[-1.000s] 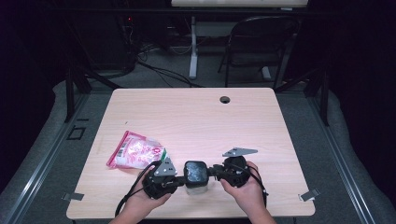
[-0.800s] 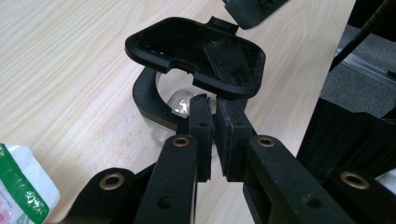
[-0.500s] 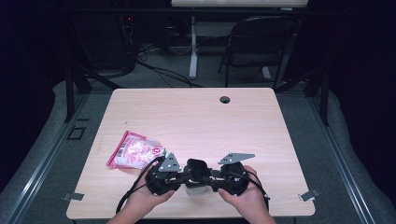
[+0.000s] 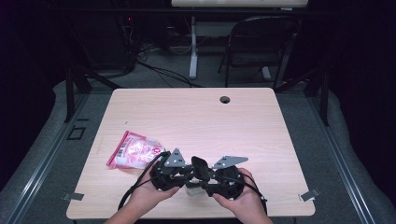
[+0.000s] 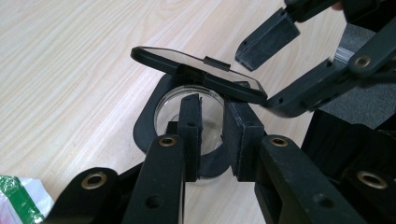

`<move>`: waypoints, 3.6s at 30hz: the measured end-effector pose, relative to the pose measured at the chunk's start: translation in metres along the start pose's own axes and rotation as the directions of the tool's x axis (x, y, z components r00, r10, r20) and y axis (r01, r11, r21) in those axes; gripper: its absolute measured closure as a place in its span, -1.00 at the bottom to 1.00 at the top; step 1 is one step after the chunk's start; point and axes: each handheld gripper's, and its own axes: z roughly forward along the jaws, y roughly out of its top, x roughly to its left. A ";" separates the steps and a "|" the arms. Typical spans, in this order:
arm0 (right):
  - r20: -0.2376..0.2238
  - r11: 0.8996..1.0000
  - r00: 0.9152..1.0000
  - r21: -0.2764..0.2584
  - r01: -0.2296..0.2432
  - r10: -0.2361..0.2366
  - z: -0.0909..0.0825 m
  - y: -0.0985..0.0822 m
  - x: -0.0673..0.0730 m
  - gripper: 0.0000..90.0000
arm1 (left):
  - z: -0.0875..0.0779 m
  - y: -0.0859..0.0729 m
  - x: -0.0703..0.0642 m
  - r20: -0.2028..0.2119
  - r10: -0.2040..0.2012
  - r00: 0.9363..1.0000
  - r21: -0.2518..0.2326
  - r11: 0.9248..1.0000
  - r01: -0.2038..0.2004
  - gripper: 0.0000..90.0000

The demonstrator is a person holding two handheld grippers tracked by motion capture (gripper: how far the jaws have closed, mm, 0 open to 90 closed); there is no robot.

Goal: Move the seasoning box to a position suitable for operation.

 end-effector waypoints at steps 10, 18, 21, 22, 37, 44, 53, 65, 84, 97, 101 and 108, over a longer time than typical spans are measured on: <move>0.013 1.000 1.000 0.000 -0.002 0.002 0.001 0.003 -0.001 0.18 | 0.002 0.000 0.001 -0.021 0.007 1.000 0.003 1.000 -0.007 0.57; 0.012 1.000 1.000 -0.021 -0.014 0.014 -0.002 0.002 -0.003 0.18 | 0.006 -0.006 0.011 -0.057 -0.017 0.998 0.010 1.000 0.017 0.40; 0.006 0.999 1.000 -0.025 -0.021 0.021 -0.003 0.001 -0.004 0.18 | 0.011 -0.009 0.017 -0.076 -0.029 0.997 0.018 0.999 0.031 0.37; 0.003 0.999 1.000 -0.025 -0.024 0.024 -0.004 0.001 -0.005 0.19 | 0.012 -0.010 0.019 -0.083 -0.030 0.996 0.024 0.999 0.032 0.37; 0.009 0.998 0.999 -0.039 -0.043 0.044 -0.007 -0.003 -0.011 0.23 | 0.034 -0.009 0.026 -0.096 -0.031 0.995 0.078 0.996 0.038 0.43; 0.024 0.997 0.998 -0.050 -0.058 0.059 -0.013 -0.007 -0.018 0.30 | 0.038 -0.011 0.026 -0.105 -0.024 0.994 0.079 0.996 0.032 0.49; 0.039 0.995 0.996 -0.064 -0.073 0.075 -0.015 -0.015 -0.025 0.59 | 0.039 -0.013 0.026 -0.105 -0.033 0.994 0.065 0.997 0.040 0.49; 0.041 0.994 0.996 -0.071 -0.082 0.085 -0.010 -0.008 -0.033 0.82 | 0.038 -0.014 0.032 -0.114 -0.058 0.992 0.059 0.996 0.065 0.48; 0.044 0.984 0.987 -0.098 -0.150 0.155 0.006 0.012 -0.061 0.86 | 0.042 -0.011 0.037 -0.100 -0.096 0.990 0.021 0.995 0.099 0.55; 0.031 0.985 0.988 -0.084 -0.152 0.155 0.014 0.017 -0.071 0.81 | 0.044 -0.011 0.037 -0.105 -0.096 0.990 0.011 0.995 0.098 0.55; 0.028 0.984 0.987 -0.082 -0.156 0.159 0.014 0.015 -0.071 0.75 | 0.044 -0.011 0.037 -0.105 -0.100 0.989 0.011 0.995 0.102 0.56; 0.025 0.983 0.986 -0.076 -0.165 0.167 0.010 0.011 -0.071 0.61 | 0.038 -0.012 0.037 -0.117 -0.106 0.987 0.005 0.994 0.107 0.42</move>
